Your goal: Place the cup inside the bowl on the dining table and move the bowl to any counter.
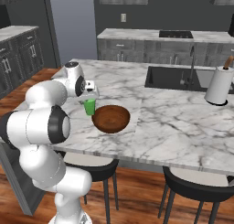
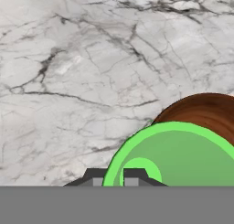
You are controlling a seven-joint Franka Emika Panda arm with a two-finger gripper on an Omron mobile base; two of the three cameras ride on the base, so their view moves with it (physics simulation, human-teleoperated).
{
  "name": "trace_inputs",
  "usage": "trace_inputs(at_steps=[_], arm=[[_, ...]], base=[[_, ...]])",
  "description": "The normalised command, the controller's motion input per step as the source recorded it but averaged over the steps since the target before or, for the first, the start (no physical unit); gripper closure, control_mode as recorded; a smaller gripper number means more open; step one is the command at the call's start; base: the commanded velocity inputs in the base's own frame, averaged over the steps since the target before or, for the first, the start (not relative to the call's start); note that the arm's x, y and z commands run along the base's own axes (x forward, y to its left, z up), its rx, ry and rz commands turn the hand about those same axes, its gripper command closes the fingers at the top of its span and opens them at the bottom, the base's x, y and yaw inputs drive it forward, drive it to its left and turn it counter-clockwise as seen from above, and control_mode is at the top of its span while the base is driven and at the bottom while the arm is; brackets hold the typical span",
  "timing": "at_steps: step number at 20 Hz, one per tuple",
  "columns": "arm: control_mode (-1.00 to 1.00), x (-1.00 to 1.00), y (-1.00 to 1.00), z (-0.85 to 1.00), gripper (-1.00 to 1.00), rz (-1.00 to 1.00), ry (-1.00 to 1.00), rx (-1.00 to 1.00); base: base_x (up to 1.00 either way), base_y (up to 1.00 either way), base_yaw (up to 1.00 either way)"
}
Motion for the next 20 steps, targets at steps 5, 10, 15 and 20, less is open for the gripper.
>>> trace_inputs(at_steps=[5,10,15,20], arm=[[-1.00,0.00,-0.40,0.02,1.00,0.00,0.00,0.00],[-1.00,0.01,-0.42,0.00,1.00,0.00,0.00,0.00],[-1.00,0.15,-0.41,0.00,1.00,0.00,0.00,0.00],[-1.00,0.13,-0.33,-0.01,1.00,0.01,0.00,0.00]], base=[[0.00,0.00,0.00],[0.00,0.00,0.00],[0.00,0.00,0.00],[0.00,0.00,0.00]])
